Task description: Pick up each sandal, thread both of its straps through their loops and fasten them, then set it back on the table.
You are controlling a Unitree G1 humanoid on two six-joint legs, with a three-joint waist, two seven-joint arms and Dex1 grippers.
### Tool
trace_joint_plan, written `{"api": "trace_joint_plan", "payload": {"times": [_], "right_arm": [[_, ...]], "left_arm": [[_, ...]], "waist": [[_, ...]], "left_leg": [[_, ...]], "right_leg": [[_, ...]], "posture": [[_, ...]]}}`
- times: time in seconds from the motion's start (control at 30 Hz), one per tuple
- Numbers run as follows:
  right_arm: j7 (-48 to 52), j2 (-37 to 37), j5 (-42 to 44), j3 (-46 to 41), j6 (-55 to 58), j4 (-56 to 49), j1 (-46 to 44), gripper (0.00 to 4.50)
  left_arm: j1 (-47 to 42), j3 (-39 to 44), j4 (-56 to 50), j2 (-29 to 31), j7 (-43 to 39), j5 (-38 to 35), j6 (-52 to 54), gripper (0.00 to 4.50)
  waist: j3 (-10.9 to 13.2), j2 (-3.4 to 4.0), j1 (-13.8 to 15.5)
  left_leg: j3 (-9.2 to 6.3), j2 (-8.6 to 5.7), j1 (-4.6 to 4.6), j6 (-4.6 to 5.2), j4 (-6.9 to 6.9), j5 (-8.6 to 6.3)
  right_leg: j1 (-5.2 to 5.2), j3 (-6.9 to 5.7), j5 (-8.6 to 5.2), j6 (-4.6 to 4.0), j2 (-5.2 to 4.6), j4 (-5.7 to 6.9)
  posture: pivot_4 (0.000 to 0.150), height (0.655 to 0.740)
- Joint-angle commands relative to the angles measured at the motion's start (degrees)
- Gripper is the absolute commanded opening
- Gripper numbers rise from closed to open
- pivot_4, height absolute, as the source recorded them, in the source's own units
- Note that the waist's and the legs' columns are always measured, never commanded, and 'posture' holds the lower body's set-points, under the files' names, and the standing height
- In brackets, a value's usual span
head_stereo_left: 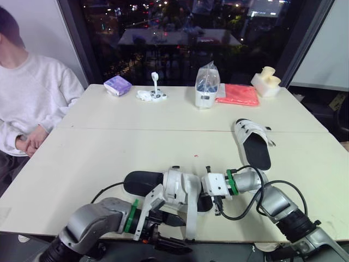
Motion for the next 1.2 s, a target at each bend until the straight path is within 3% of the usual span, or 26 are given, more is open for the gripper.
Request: {"api": "trace_joint_plan", "payload": {"times": [0.03, 0.13, 0.2, 0.3, 0.4, 0.63, 0.87, 1.1, 1.2], "right_arm": [[1.49, -2.7, -2.83, 0.63, 2.46, 1.33, 2.22, 0.0], [1.31, -3.14, -2.74, 0.36, 3.02, 0.31, 3.04, 0.0], [1.21, -3.26, -2.75, 0.23, 3.44, -0.32, 3.5, 0.0], [1.11, -3.43, -2.77, 0.09, 4.01, -1.39, 4.36, 0.0], [1.11, -3.42, -2.77, 0.09, 4.5, -1.64, 4.42, 0.0], [0.97, -2.59, -3.17, 0.43, 4.09, -0.1, 3.33, 0.0], [0.63, -1.67, -3.56, 1.04, 2.8, 2.35, 1.64, 0.0], [0.25, -1.77, -3.99, 1.16, 1.57, 3.56, 1.2, 0.0], [0.1, -1.98, -4.02, 1.06, 1.51, 3.44, 1.27, 0.0]], "left_arm": [[-0.53, -0.48, 0.66, -1.29, 0.64, 1.03, -0.23, 3.62], [-1.47, -0.72, 2.45, -3.06, 1.32, 1.67, 0.18, 2.22], [-1.99, -0.81, 3.41, -4.05, 1.46, 2.04, 0.39, 2.22], [-2.77, -1.05, 4.31, -5.25, 1.28, 2.25, 0.61, 1.43], [-3.65, -0.84, 4.13, -5.05, 0.91, 2.34, 1.21, 0.06], [-6.83, 2.92, 0.7, 1.84, -8.07, -2.03, 2.25, 0.06], [-15.09, 6.96, 4.31, 9.78, -20.45, -5.13, 1.93, 0.06], [-22.31, 2.51, 16.33, 12.94, -34.24, 3.75, -8.79, 0.06], [-26.54, 1.59, 23.87, 11.48, -36.68, 7.38, -13.02, 0.06]], "waist": [[0.0, 0.0, 0.02], [0.0, 0.0, 0.12], [0.0, 0.0, 0.12], [0.0, 0.0, 0.22], [0.0, 0.0, 0.3], [0.01, 0.0, 0.01], [0.01, -0.01, -0.26], [0.02, -0.02, -0.36], [0.02, -0.03, -0.29]], "left_leg": [[0.0, 0.0, -0.01, 0.0, 0.0, 0.0], [-0.01, 0.0, -0.01, 0.0, 0.0, 0.0], [-0.01, -0.02, -0.01, 0.01, 0.0, 0.0], [-0.01, -0.02, -0.04, 0.01, 0.0, -0.01], [-0.01, -0.02, -0.03, 0.01, 0.0, -0.01], [-0.01, -0.01, -0.05, 0.0, 0.0, -0.01], [-0.02, 0.02, -0.04, -0.08, 0.0, -0.03], [0.04, 0.03, -0.04, -0.05, -0.02, 0.04], [0.06, 0.04, -0.05, -0.06, -0.02, 0.04]], "right_leg": [[-0.01, 0.0, 0.0, 0.0, 0.0, 0.0], [-0.01, -0.01, 0.0, 0.0, -0.01, 0.0], [-0.02, -0.01, 0.0, 0.0, -0.03, -0.02], [-0.02, -0.02, 0.0, 0.0, -0.04, -0.03], [-0.01, -0.02, 0.0, 0.01, -0.04, -0.03], [-0.07, -0.02, 0.0, 0.0, -0.04, -0.03], [-0.11, -0.02, 0.0, -0.01, 0.02, -0.01], [-0.11, -0.01, -0.01, -0.01, 0.11, 0.02], [-0.12, 0.0, -0.01, -0.01, 0.11, 0.03]], "posture": [[0.15, 0.74], [0.15, 0.74], [0.15, 0.74], [0.15, 0.74], [0.15, 0.74], [0.15, 0.74], [0.15, 0.74], [0.15, 0.74], [0.15, 0.74]]}}
